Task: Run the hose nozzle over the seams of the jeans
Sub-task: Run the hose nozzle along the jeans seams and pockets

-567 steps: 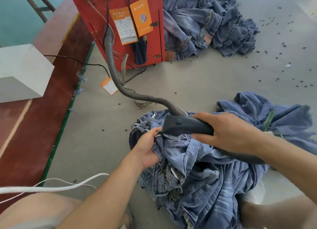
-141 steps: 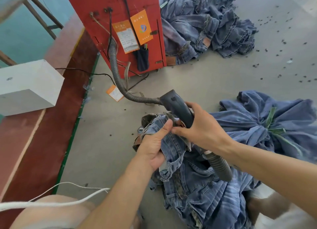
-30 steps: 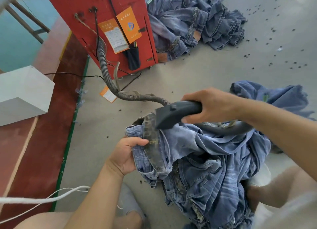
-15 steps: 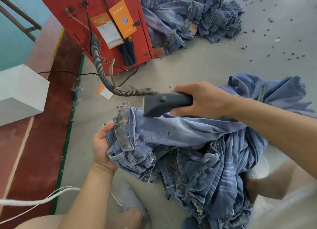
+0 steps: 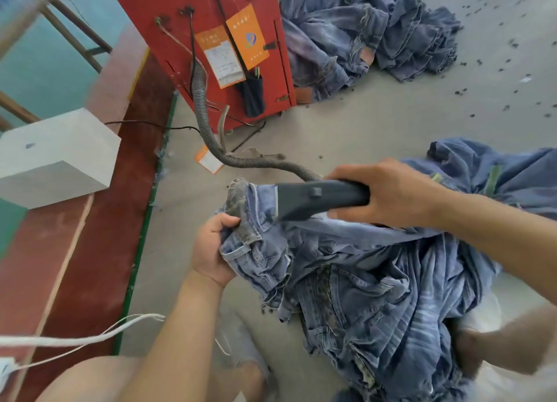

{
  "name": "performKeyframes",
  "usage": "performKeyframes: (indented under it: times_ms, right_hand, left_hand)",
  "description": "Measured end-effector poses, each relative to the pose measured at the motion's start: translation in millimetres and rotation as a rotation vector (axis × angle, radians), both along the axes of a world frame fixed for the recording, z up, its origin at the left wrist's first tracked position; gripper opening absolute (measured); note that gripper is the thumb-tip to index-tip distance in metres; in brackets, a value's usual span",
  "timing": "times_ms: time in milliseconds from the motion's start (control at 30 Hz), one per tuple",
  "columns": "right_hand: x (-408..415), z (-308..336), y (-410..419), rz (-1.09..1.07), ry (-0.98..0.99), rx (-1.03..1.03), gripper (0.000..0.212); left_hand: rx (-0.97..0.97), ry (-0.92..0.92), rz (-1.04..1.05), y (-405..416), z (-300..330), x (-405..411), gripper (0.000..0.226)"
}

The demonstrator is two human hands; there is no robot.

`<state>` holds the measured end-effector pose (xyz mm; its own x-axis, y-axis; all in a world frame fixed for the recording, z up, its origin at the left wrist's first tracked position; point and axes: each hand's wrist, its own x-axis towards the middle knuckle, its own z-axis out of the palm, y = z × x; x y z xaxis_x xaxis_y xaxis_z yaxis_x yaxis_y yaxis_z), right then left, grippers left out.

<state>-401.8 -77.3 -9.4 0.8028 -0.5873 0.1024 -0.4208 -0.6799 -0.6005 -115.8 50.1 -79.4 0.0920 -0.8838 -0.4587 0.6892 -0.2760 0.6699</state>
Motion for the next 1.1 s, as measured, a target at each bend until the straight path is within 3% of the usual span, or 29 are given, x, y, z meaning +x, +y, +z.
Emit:
performKeyframes:
  times_ms: [133,300,533,667,733,833,900,1033,1100]
  right_hand:
    - [-12,9,-9,-0.050,-0.056,0.038,0.031]
    - [4,6,11,0.052,0.145,0.005,0.029]
    - [-1,7,-14,-0.321,0.011,0.025,0.019]
    - [-5,13,-16,-0.130,0.158,0.157,0.020]
    - [7,7,-11,-0.105,0.094,0.143,0.015]
    - [15,9,-20,-0.291,-0.034,0.110,0.019]
    - [4,17,-30,-0.361,0.002,0.128,0.019]
    - [-10,25,-10,-0.133,0.175,0.169,0.015]
    - [1,17,6,-0.050,0.161,0.130,0.016]
  left_hand:
    - [0.045,-0.002,-0.039,-3,4,-6,0.042]
    - [0.050,-0.008,-0.079,-5,4,-30,0.040]
    - [0.061,0.002,-0.106,-4,7,-32,0.041]
    - [0.020,-0.019,-0.198,-2,11,-38,0.046]
    - [0.038,-0.065,-0.249,0,11,-42,0.045]
    - [0.036,-0.080,-0.268,2,11,-45,0.044]
    - [0.017,-0.031,-0.232,1,13,-41,0.044]
    - [0.039,-0.012,-0.164,-3,13,-38,0.042]
    - [0.029,-0.016,-0.170,-3,12,-44,0.044]
